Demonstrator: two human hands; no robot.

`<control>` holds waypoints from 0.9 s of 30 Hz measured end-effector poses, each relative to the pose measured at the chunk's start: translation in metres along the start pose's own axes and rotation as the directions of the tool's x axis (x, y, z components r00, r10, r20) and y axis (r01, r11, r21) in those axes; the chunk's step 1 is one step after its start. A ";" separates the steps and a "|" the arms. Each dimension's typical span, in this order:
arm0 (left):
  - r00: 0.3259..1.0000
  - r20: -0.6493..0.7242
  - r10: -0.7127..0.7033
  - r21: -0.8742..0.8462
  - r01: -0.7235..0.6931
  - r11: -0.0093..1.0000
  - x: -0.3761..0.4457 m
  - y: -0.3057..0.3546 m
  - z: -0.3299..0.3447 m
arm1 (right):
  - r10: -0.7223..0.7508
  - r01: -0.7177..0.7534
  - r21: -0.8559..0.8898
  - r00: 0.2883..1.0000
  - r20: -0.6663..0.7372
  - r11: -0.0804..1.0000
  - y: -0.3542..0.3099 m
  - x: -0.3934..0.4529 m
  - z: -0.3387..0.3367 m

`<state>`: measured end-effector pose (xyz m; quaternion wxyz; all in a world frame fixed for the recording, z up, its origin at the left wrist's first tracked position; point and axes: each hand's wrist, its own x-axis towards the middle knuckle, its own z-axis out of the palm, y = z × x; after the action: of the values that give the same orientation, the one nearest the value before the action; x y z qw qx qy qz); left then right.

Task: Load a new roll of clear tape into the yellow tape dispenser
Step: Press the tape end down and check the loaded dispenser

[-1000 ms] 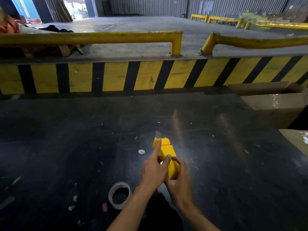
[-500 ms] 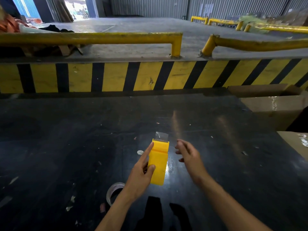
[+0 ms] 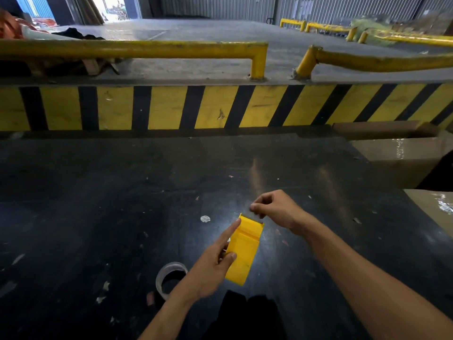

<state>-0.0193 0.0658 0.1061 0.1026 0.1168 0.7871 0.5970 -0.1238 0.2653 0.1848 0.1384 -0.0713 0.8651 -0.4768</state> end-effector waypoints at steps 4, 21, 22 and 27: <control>0.997 0.064 -0.030 0.065 0.026 0.998 0.001 -0.003 -0.001 | -0.023 0.019 -0.091 0.999 -0.046 0.996 0.000 -0.001 0.007; 0.981 -0.157 -0.110 -0.070 0.100 0.993 0.015 -0.009 0.023 | -0.571 0.228 -0.803 0.805 -0.163 0.551 0.024 -0.025 0.060; 0.975 -0.183 -0.123 -0.086 0.109 0.990 0.016 -0.007 0.025 | -0.561 0.218 -0.801 0.810 -0.170 0.557 0.027 -0.027 0.064; 0.915 -0.349 -0.201 -0.018 0.208 0.978 0.024 -0.001 0.030 | -0.226 0.089 -0.487 0.946 -0.231 0.869 0.041 -0.045 0.084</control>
<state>-0.0330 0.1006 0.0970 0.0219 -0.0729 0.8065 0.5863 -0.0549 0.2310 0.1148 -0.0467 -0.1053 0.9565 -0.2679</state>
